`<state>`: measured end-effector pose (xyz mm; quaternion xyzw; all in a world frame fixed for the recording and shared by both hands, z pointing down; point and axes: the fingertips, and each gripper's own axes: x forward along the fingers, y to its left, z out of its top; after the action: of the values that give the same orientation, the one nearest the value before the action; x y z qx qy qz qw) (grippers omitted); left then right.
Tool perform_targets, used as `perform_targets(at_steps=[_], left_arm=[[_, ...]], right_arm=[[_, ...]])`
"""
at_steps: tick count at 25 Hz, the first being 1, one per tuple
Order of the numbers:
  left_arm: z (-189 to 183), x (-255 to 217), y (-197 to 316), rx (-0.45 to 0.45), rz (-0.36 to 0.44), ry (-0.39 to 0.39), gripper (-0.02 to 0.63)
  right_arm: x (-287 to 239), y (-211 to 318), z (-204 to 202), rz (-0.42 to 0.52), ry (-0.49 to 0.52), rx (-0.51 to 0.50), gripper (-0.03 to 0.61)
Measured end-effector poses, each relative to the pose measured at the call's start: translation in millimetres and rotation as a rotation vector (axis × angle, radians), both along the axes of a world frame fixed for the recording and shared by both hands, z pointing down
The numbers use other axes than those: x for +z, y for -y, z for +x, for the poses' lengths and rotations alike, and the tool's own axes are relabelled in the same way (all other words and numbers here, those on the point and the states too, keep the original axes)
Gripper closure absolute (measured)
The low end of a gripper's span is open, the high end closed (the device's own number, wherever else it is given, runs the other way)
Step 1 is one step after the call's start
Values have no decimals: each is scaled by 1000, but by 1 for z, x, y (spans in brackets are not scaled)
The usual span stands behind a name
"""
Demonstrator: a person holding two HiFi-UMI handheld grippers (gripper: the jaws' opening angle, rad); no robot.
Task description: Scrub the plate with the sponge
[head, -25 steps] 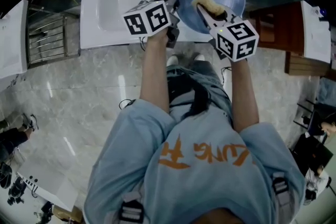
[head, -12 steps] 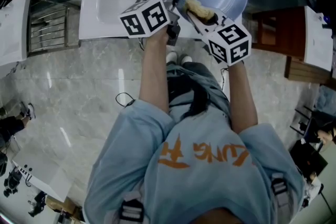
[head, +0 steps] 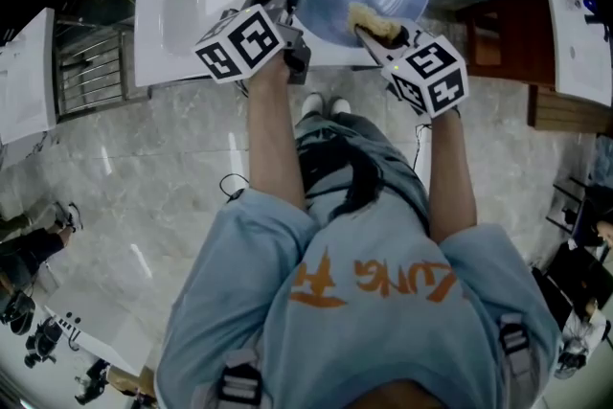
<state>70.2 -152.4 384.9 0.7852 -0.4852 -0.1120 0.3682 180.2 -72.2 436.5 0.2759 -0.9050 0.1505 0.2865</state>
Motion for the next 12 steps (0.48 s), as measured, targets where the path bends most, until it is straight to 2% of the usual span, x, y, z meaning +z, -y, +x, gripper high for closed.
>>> perform_targets(at_steps=[6, 10, 12], left_arm=[[24, -9, -4, 23, 16, 25, 569], [39, -15, -6, 38, 24, 47, 569], [45, -16, -9, 41, 25, 57, 569]], right_arm=[[-4, 10, 64, 32, -30, 116, 546], [-12, 32, 117, 92, -26, 338, 546], [-14, 38, 134, 116, -20, 417, 546]])
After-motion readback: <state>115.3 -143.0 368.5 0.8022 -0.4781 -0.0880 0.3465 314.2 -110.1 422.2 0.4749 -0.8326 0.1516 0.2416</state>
